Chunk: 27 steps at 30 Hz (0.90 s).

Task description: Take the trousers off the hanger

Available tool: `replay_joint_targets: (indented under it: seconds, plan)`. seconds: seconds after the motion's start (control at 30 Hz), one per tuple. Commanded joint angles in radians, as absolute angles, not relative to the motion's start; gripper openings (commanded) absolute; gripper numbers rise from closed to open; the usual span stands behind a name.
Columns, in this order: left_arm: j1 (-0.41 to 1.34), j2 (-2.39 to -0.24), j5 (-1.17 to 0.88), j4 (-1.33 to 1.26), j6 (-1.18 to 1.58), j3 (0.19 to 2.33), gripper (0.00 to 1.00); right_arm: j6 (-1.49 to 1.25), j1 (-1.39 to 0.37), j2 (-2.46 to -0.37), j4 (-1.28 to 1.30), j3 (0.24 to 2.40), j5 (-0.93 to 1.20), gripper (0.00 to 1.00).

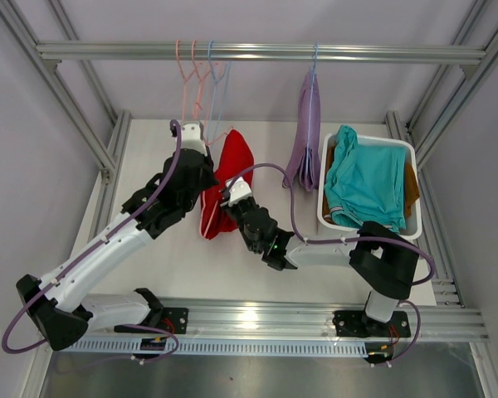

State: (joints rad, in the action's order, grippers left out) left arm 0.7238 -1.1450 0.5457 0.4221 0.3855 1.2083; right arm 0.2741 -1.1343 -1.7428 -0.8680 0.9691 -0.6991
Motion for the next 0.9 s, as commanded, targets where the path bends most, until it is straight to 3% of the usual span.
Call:
replay_joint_targets:
  seconds: [0.0, 0.07, 0.43, 0.87]
  plan:
    - [0.716, -1.127, 0.541, 0.380, 0.396, 1.262, 0.00, 0.236, -1.114, -1.730, -0.957, 1.014, -0.712, 0.10]
    - [0.716, -1.126, 0.538, 0.380, 0.396, 1.259, 0.00, 0.239, -1.112, -1.717, -0.947, 1.015, -0.710, 0.00]
    - [0.716, -1.135, 0.534, 0.379, 0.399, 1.259, 0.00, 0.325, -1.146, -1.482, -0.735, 1.103, -0.735, 0.00]
    - [0.724, -1.146, 0.523, 0.376, 0.407, 1.250, 0.00, 0.579, -1.169, -1.292, -0.474, 1.455, -0.831, 0.00]
